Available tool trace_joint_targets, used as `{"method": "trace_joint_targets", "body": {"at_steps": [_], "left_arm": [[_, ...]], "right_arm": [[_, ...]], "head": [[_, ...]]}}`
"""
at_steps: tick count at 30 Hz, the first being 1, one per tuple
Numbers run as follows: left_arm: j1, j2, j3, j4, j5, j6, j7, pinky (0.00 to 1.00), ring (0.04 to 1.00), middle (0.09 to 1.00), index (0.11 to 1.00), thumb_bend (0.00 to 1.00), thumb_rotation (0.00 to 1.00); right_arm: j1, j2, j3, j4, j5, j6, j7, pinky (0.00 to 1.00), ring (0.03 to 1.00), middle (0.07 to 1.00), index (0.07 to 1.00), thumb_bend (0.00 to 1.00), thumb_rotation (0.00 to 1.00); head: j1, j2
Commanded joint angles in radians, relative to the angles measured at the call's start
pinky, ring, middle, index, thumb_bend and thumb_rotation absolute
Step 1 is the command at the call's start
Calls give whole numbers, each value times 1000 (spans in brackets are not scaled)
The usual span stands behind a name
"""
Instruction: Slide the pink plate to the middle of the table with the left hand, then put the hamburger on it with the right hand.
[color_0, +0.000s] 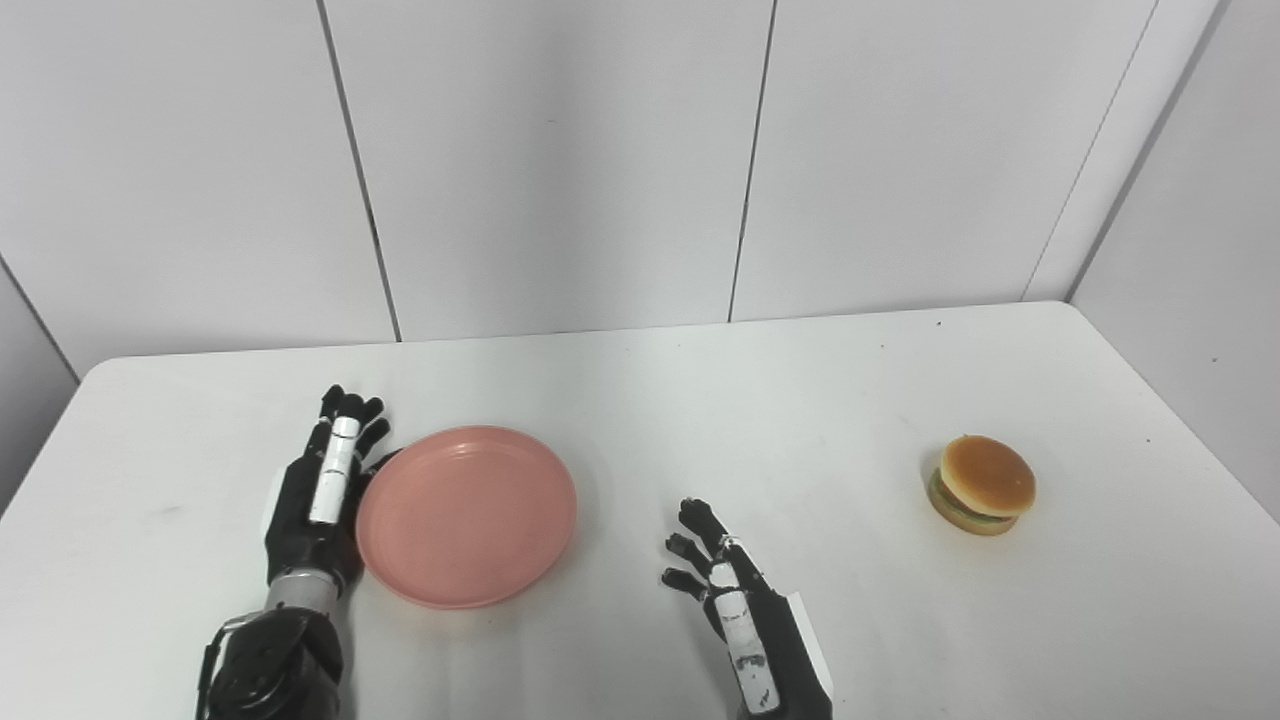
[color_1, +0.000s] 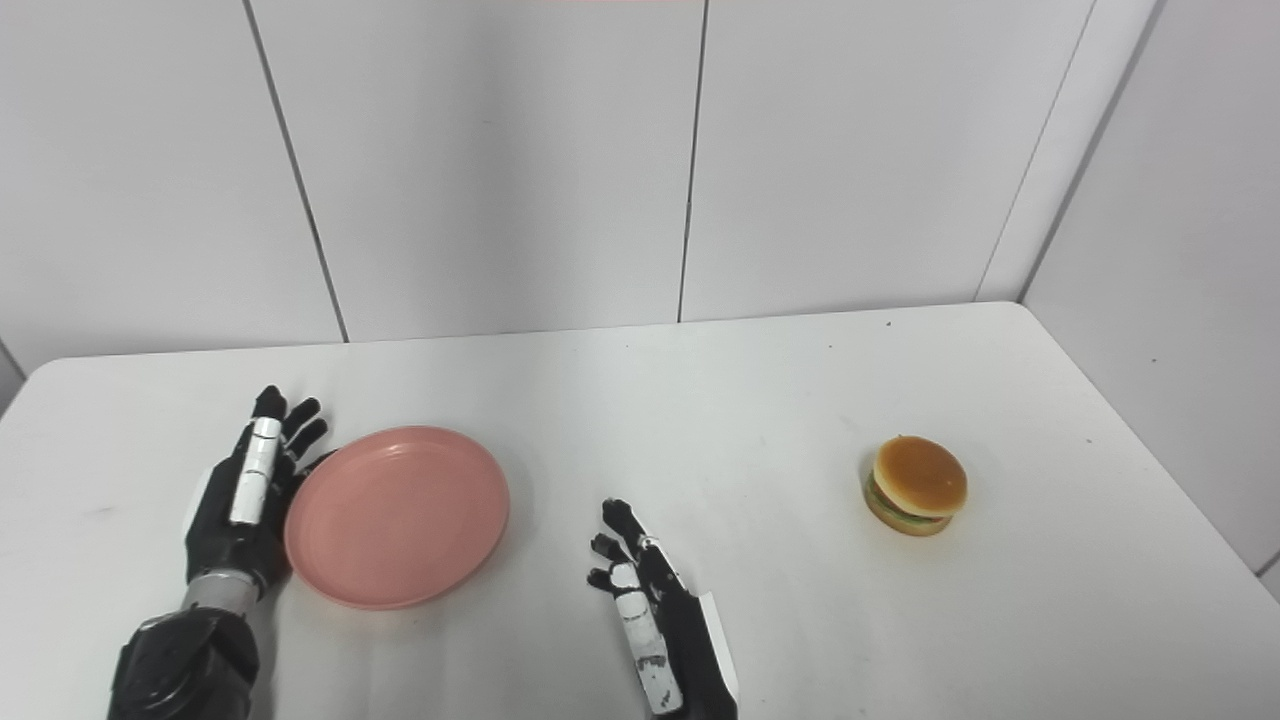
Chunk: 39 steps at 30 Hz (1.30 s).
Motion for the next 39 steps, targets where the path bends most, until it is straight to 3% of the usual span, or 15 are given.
{"method": "trace_joint_targets", "body": {"at_steps": [1,18,29,36,39], "left_arm": [[2,-17,-6,-30,-3,30,2,725,907,890,975,785,743],[5,-35,-4,-61,-9,55,-9,753,894,879,964,832,725],[-1,-23,10,-37,-25,42,-26,764,914,892,974,804,711],[-14,-17,14,3,-21,21,-34,778,923,901,986,775,715],[-21,-22,14,18,-24,19,-35,775,910,891,983,784,711]], "right_arm": [[181,17,6,-64,-3,-5,-10,811,870,921,882,749,970],[178,16,20,-58,-14,-3,-28,818,875,925,894,762,984],[174,-9,9,-107,-95,-68,-55,819,892,927,914,677,968],[120,-55,-44,-215,-231,-62,-62,842,904,929,923,672,989],[36,-141,-124,-230,-363,-74,-43,864,909,928,926,653,985]], "head": [[6,-1],[-28,-7],[-35,-11],[-59,-26],[-60,-29]]}}
